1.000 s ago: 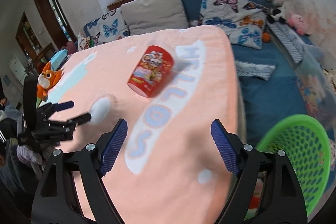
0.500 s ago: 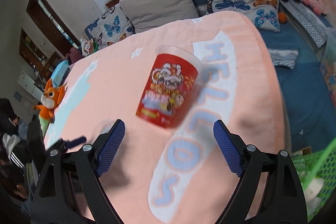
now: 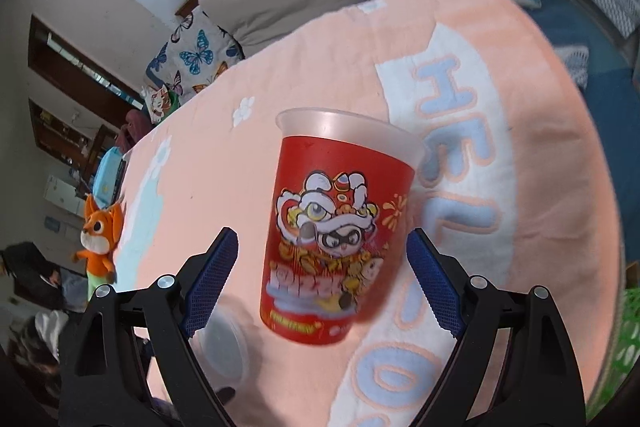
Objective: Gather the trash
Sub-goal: 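Grasp the clear round lid with the left gripper while the right grasps the red printed cup, then drop the red cup into the basket with the right gripper while the left drops the clear lid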
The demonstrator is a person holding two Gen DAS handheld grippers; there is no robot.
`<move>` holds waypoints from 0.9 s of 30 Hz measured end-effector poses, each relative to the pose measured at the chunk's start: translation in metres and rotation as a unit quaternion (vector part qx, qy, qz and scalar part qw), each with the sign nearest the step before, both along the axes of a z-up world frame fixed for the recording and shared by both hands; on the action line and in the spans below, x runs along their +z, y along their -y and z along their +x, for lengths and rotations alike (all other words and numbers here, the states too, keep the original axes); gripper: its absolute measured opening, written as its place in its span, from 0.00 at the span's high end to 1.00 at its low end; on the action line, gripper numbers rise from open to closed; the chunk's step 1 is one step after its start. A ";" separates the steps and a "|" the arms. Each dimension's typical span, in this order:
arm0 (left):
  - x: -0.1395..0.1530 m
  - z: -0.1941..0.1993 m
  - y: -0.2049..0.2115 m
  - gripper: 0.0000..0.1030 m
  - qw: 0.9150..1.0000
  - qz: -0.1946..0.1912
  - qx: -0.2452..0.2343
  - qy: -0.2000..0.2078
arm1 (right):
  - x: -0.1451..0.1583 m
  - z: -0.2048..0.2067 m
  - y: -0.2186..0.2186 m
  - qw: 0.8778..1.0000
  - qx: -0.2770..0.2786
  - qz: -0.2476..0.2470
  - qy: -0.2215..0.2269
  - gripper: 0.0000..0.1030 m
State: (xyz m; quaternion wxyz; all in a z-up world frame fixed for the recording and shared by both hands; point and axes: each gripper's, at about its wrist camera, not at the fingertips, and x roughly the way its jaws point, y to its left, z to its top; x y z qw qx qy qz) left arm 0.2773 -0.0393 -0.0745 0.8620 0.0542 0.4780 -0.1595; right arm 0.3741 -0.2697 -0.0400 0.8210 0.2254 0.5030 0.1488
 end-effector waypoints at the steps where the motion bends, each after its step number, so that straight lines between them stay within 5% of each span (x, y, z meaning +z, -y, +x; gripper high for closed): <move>1: 0.000 0.001 0.001 0.07 1.000 -0.001 0.000 -0.001 | -0.003 0.002 -0.001 1.000 -0.002 0.000 -0.004 0.17; 4: -0.001 0.001 0.003 0.07 1.000 0.002 -0.004 -0.001 | -0.008 0.006 -0.001 1.000 0.001 0.005 -0.013 0.17; 8: -0.005 0.000 0.007 0.07 1.000 0.012 -0.012 -0.003 | -0.011 0.007 -0.001 1.000 0.006 -0.001 -0.016 0.30; 14: -0.010 0.004 0.009 0.07 1.000 0.016 -0.010 -0.007 | -0.002 -0.008 0.004 1.000 0.014 -0.024 0.007 0.30; 27: 0.009 -0.016 0.023 0.16 1.000 0.003 -0.013 0.018 | 0.038 -0.096 0.027 0.994 0.031 -0.066 0.082 0.30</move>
